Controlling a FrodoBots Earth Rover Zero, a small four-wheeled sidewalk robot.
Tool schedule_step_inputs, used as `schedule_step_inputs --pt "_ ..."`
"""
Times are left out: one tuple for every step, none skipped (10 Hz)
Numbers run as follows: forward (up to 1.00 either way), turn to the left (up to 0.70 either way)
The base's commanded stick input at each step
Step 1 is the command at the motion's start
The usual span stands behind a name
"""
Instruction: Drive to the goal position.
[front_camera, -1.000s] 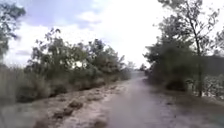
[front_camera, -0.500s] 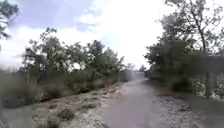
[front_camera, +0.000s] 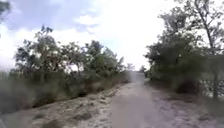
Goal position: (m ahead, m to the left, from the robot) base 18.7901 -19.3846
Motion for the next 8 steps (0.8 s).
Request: schedule_step_inputs --pt "0.69 0.01" --pt "0.69 0.01" --pt "0.69 0.01" --pt "0.69 0.01" --pt "0.69 0.01" --pt "0.69 0.01" --pt "0.69 0.01" --pt "0.69 0.01"
